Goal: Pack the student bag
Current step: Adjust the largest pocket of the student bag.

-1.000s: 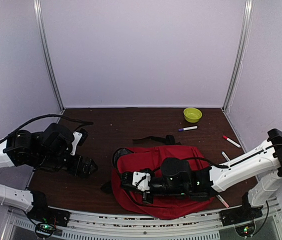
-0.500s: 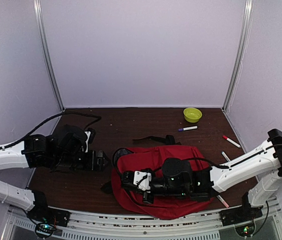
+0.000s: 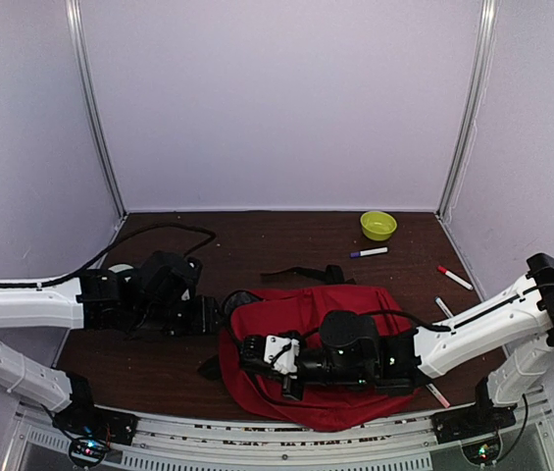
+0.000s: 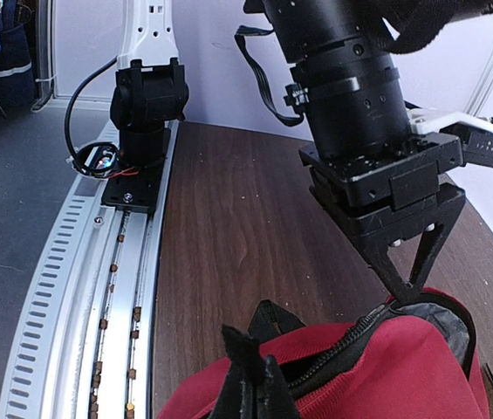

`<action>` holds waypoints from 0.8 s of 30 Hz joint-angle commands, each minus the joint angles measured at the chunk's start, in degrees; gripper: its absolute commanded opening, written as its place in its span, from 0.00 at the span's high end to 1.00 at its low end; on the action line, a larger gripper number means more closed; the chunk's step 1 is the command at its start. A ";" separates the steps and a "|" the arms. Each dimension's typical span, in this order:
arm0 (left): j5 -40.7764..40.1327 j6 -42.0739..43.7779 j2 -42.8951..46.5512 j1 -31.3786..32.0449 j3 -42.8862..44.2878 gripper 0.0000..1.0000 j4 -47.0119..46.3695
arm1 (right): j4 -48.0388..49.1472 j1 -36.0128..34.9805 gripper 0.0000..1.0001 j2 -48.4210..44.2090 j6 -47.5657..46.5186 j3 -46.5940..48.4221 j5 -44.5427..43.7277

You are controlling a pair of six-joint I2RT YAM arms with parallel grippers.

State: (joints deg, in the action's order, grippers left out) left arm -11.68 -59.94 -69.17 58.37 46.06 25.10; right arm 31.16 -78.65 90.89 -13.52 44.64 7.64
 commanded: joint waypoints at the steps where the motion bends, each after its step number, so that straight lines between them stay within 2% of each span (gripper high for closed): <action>1: -2.93 -1.65 -2.57 -1.13 -0.85 0.48 -3.78 | 2.38 -0.01 1.00 -2.52 0.77 -0.76 -0.19; 9: 0.74 1.54 -7.13 -2.77 -1.28 0.62 -14.67 | 2.94 0.09 1.00 -3.27 0.61 -2.12 -1.79; 12: 2.93 2.78 -8.91 -4.10 -1.83 0.75 -16.66 | 2.06 0.11 1.00 -3.74 0.19 -2.41 -1.57; 16: 5.19 5.46 -11.72 -4.66 -1.67 1.00 -18.77 | 1.96 0.09 1.00 -4.51 0.26 -3.09 -1.18; 20: 4.72 7.72 -13.30 -4.73 -0.26 1.00 -18.11 | 2.14 0.13 1.00 -4.72 0.37 -3.67 -0.59; 24: 2.66 9.89 -12.95 -4.76 2.27 1.00 -13.39 | 0.85 0.10 1.00 -5.15 0.51 -3.93 0.12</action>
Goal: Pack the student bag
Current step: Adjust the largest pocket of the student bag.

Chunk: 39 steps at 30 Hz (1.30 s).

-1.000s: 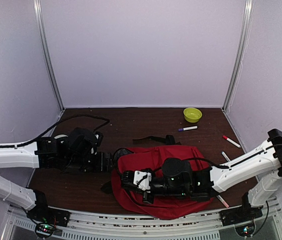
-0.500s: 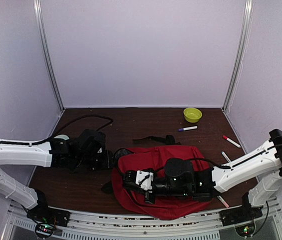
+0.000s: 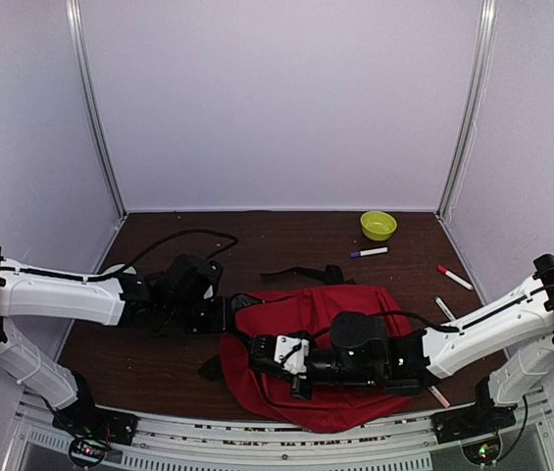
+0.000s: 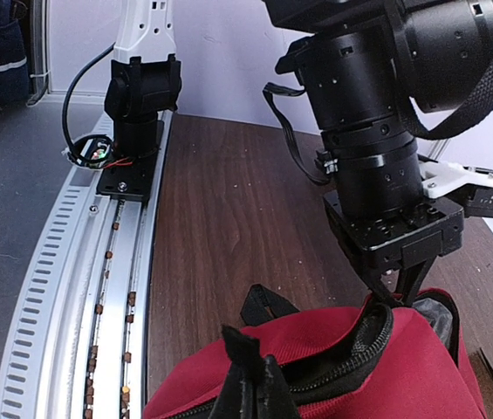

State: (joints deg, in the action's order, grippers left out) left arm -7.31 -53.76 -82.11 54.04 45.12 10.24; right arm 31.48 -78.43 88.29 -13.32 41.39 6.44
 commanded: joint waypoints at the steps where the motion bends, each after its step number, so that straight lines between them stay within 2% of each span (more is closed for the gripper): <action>1: -2.61 3.88 0.51 -0.49 3.56 1.00 2.98 | 0.17 -0.06 1.00 -2.80 0.36 -0.89 1.56; 14: -8.04 6.93 9.90 -4.01 3.02 1.00 12.92 | -4.49 -0.10 1.00 -5.36 1.97 -3.51 4.87; 21: -4.10 10.52 9.82 -3.76 3.89 1.00 11.30 | -3.31 -0.06 1.00 -4.08 2.80 -1.92 2.80; 23: -4.26 11.95 10.57 -2.81 4.01 0.93 11.29 | -3.18 0.01 1.00 -3.50 2.65 -0.65 1.90; 27: -5.57 14.20 14.12 -0.72 3.07 0.61 11.29 | -5.14 0.96 1.00 -1.61 2.35 3.70 1.83; 29: -5.94 15.99 16.36 0.68 2.36 0.54 11.25 | -6.94 1.43 1.00 -0.75 2.17 5.86 2.78; 34: -4.20 22.96 25.40 5.48 -2.02 0.49 9.73 | -8.55 2.16 1.00 0.14 3.00 8.34 6.69; 39: 8.16 27.01 36.20 7.06 -10.99 0.51 1.31 | -9.45 2.92 1.00 1.90 5.40 9.58 10.82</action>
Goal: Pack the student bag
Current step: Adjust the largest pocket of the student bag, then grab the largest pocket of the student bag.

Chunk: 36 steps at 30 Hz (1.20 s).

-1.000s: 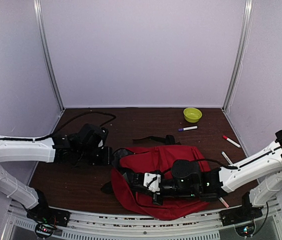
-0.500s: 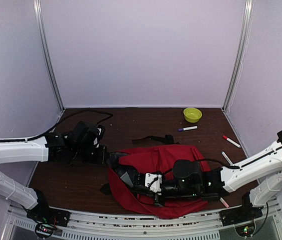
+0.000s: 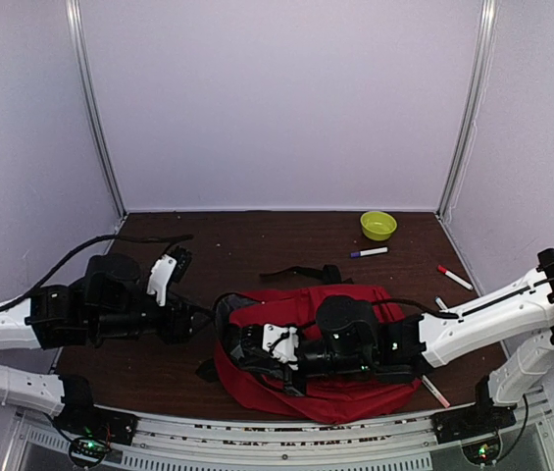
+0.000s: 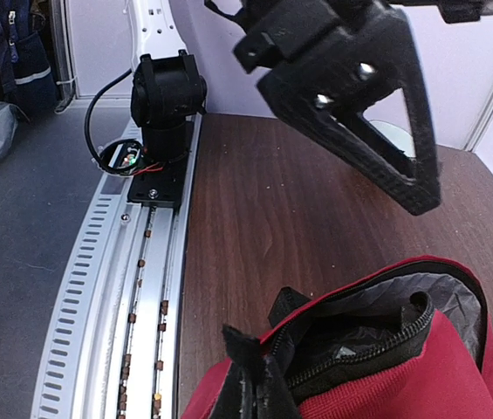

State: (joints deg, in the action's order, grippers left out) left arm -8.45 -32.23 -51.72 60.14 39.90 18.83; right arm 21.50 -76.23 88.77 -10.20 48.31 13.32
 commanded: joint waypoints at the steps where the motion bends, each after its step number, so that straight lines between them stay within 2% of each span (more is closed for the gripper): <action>1: 11.00 5.71 7.27 1.40 -6.84 0.51 -8.40 | 0.22 0.77 1.00 1.67 2.67 2.83 4.25; 5: 17.90 7.44 8.26 4.00 -8.75 0.49 -13.14 | -0.43 0.87 1.00 2.44 4.16 3.74 5.89; 8: 20.91 8.74 4.18 5.27 -7.68 0.48 -14.79 | -2.99 0.92 1.00 2.93 4.30 5.60 7.00; 11: 23.42 9.51 -0.09 5.96 -5.55 0.52 -15.57 | -5.21 0.99 1.00 3.27 4.22 7.05 7.53; 17: 24.45 10.42 -2.55 6.31 -4.18 0.58 -16.72 | -6.20 1.02 1.00 3.38 4.55 7.61 7.78; 21: 23.37 10.45 0.96 6.31 -4.40 0.48 -14.35 | -6.04 1.10 1.00 3.25 4.64 7.23 7.51; 27: 25.21 9.93 7.78 6.30 -5.93 0.44 -13.94 | -6.24 1.22 1.00 4.06 4.40 7.91 7.77; 32: 27.08 10.02 4.49 6.37 -4.53 0.45 -10.99 | -6.96 1.26 1.00 4.33 4.11 9.18 7.95; 36: 27.38 10.65 1.27 6.89 -3.25 0.51 -11.02 | -7.31 1.26 1.00 4.44 4.13 9.37 8.04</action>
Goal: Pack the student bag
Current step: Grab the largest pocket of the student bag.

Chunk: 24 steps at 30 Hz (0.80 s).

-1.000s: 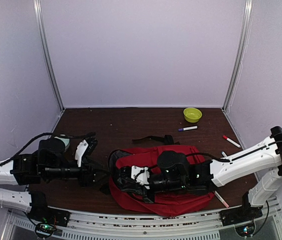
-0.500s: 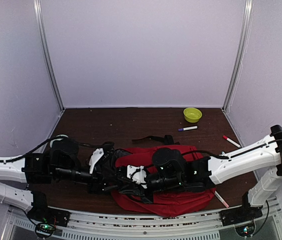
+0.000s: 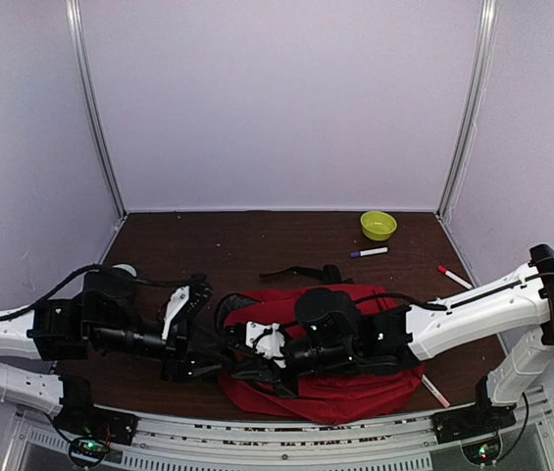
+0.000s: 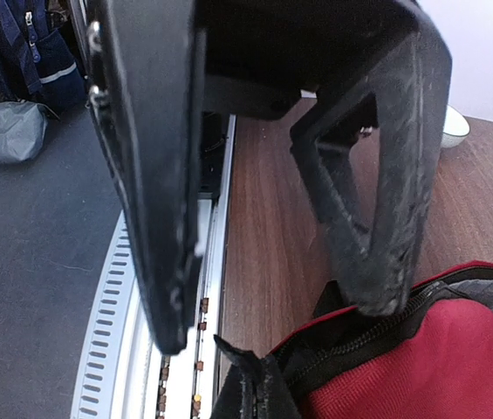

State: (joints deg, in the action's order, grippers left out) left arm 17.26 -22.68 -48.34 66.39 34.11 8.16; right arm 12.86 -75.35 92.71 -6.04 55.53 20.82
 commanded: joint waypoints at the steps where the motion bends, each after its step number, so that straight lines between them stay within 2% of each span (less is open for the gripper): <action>1: 1.70 1.26 -2.97 0.66 2.92 0.55 -0.11 | 1.26 0.39 1.00 0.49 0.06 2.21 0.58; 3: 1.79 1.53 -4.10 0.76 3.49 0.61 0.09 | 1.15 0.43 1.00 0.31 0.14 2.08 0.67; 7: 2.21 1.75 -5.03 0.76 3.79 0.63 -0.01 | 1.03 0.43 1.00 0.14 0.24 1.84 0.71; 12: 2.81 1.76 -5.82 0.76 4.21 0.71 1.01 | 1.07 0.38 1.00 -0.18 0.36 1.68 0.58; 19: 2.81 1.41 -6.16 0.75 3.96 0.71 1.41 | 1.51 0.43 1.00 -0.31 0.77 1.42 0.63; 24: 2.47 1.48 -6.65 0.76 3.99 0.86 0.78 | 1.89 0.41 1.00 -0.37 0.92 1.14 0.63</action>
State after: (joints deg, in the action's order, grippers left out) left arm 19.31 -21.63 -54.46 66.87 36.47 10.83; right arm 12.27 -75.33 92.82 -5.76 55.88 20.84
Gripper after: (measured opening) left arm 0.192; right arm 0.013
